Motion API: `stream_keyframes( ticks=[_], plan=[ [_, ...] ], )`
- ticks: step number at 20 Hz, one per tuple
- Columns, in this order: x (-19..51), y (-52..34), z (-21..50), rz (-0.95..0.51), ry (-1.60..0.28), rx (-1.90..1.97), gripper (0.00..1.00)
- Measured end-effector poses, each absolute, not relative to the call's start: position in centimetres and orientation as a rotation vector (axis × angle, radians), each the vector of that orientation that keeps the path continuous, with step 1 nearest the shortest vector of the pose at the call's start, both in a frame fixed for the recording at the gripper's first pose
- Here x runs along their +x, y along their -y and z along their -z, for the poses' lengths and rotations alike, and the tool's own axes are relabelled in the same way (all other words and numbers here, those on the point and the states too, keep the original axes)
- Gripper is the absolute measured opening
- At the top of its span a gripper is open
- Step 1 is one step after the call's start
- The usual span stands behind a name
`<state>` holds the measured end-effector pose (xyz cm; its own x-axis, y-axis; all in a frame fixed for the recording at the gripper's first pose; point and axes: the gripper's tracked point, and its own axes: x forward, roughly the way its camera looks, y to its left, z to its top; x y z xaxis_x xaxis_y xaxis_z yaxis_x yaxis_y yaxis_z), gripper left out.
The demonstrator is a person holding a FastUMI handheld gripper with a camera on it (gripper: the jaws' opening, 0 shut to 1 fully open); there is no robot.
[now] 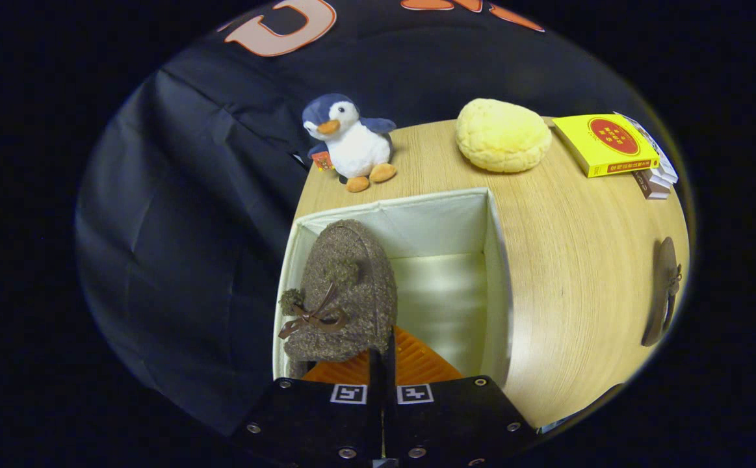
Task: Open the storage box then place both shoes into the box .Put the left shoe in first, then the right shoe, with the right side of both shoes facing outward in a uniform manner.
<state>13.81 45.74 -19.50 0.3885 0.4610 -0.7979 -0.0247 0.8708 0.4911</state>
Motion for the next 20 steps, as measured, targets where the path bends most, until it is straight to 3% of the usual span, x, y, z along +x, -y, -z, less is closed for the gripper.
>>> stream_keyframes(
  ticks=[7,11,13,16,20],
  plan=[
    [14.2,-47.8,24.2,-0.268,-1.209,0.406,0.03],
    [13.0,-48.6,25.8,-0.265,-1.301,0.369,0.14],
    [12.4,-49.4,25.0,-0.330,-1.311,0.391,0.24],
    [11.4,-49.2,22.6,-0.427,-1.284,0.423,0.56],
    [10.8,-46.7,17.0,-0.531,-1.168,0.475,0.79]
  ],
)
